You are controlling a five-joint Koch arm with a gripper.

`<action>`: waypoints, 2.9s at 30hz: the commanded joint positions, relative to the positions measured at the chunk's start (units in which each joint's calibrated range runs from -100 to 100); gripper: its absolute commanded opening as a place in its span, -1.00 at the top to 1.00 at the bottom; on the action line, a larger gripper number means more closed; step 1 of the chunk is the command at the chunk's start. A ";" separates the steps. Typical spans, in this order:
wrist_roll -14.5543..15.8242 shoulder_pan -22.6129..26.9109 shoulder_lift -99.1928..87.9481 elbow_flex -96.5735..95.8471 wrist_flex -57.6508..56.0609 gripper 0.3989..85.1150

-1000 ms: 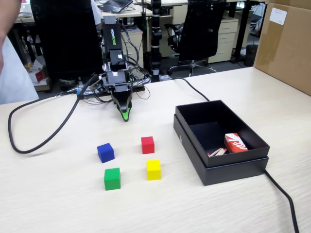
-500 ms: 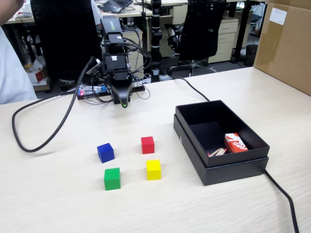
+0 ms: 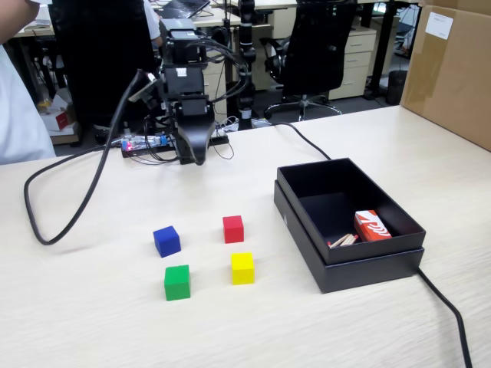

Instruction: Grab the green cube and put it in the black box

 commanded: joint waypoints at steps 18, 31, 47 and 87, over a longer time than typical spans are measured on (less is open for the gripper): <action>-4.44 -5.18 57.41 45.56 -0.11 -0.12; -3.81 -4.69 74.28 53.63 1.36 -0.12; -3.57 -4.49 82.42 60.88 1.87 -0.11; -1.42 0.63 42.26 51.18 -6.59 0.99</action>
